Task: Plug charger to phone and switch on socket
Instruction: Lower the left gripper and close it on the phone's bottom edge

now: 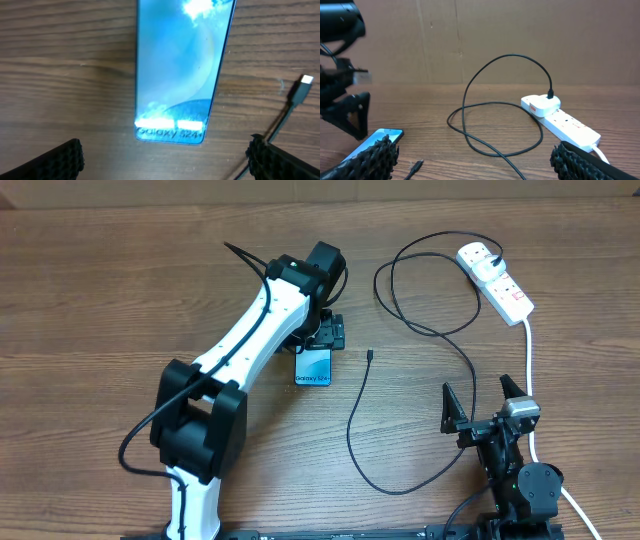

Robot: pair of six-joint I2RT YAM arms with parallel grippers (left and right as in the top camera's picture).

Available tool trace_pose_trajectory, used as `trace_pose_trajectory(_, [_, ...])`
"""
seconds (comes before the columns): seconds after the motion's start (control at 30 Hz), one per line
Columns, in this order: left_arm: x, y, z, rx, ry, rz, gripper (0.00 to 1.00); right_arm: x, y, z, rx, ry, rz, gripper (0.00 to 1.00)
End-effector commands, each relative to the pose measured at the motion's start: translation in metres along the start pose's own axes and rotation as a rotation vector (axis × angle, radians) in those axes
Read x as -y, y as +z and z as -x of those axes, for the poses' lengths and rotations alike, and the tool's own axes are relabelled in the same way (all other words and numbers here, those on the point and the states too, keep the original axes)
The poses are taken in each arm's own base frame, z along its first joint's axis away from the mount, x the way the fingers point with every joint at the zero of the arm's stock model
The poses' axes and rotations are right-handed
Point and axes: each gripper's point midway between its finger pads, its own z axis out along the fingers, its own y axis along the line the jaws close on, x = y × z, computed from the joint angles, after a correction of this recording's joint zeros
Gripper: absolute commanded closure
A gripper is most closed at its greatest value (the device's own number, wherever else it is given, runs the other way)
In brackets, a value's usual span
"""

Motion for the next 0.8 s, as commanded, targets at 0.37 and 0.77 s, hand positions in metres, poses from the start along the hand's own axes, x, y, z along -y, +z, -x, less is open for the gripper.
trace_pose_trajectory(0.37, [0.011, 0.041, 0.015, -0.015, 0.031, -0.013, 0.00, 0.002, 0.000, -0.002, 0.002, -0.005, -0.009, 0.00])
trace_pose_trajectory(0.77, [0.008, 0.045, 0.024, 0.020, 0.071, -0.013, 0.00, 0.002, 0.000, -0.002, 0.002, -0.005, -0.009, 0.00])
